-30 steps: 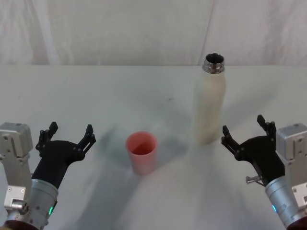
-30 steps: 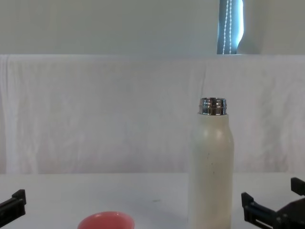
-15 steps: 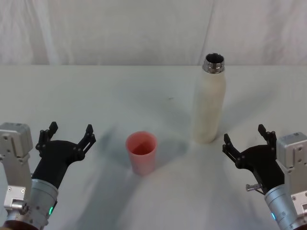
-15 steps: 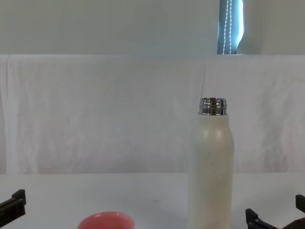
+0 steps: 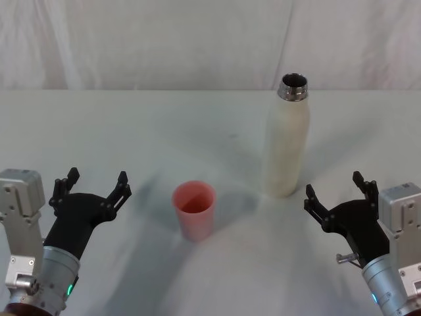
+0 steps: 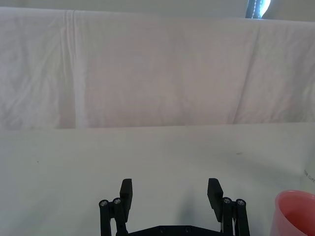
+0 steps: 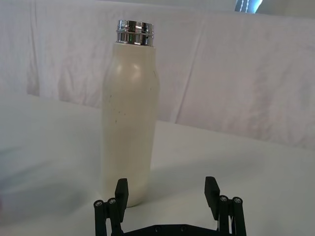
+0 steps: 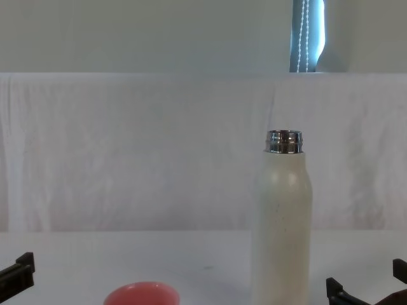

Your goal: Grasp the thermos with one hand and pour water into the cup lid.

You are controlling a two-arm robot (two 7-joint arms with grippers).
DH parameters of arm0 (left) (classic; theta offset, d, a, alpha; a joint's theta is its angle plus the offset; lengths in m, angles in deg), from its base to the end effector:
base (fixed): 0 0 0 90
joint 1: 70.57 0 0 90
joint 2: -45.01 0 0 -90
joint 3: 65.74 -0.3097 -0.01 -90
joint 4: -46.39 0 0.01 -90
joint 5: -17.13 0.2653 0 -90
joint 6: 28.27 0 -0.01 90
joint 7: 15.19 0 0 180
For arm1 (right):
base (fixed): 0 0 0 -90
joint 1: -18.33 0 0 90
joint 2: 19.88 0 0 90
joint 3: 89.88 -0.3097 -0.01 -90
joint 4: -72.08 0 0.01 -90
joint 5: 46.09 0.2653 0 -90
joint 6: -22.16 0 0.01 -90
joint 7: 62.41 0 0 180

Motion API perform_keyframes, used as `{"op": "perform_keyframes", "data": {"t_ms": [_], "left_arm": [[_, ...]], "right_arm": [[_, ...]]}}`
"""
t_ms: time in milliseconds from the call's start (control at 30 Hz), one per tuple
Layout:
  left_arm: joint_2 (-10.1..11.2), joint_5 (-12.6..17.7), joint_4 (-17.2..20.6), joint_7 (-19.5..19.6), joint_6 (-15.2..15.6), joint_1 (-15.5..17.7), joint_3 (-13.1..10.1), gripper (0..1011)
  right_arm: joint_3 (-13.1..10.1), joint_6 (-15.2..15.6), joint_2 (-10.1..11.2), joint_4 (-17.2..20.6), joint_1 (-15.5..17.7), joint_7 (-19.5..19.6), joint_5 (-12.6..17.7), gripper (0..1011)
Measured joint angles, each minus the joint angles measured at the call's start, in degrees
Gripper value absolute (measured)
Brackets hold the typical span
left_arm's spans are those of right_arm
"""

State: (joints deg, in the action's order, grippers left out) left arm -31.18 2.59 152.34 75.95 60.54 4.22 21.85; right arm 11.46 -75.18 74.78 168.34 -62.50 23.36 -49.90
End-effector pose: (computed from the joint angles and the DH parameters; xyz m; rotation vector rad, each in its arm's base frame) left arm 0.2047 0.0468 -0.3035 -0.0379 0.0139 1.4461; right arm 0.2289 0.0324 -0.3327 -0.0283 -0.1368 -1.2786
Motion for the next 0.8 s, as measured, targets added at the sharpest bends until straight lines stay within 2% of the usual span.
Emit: {"op": "perform_keyframes", "data": {"t_ms": [800], "left_arm": [[0.0,0.0,0.0,0.0,0.0,0.0,0.0,1001]], "right_arm": [[0.1,0.1,0.1,0.1,-0.1,0.1,0.1,1000]]}}
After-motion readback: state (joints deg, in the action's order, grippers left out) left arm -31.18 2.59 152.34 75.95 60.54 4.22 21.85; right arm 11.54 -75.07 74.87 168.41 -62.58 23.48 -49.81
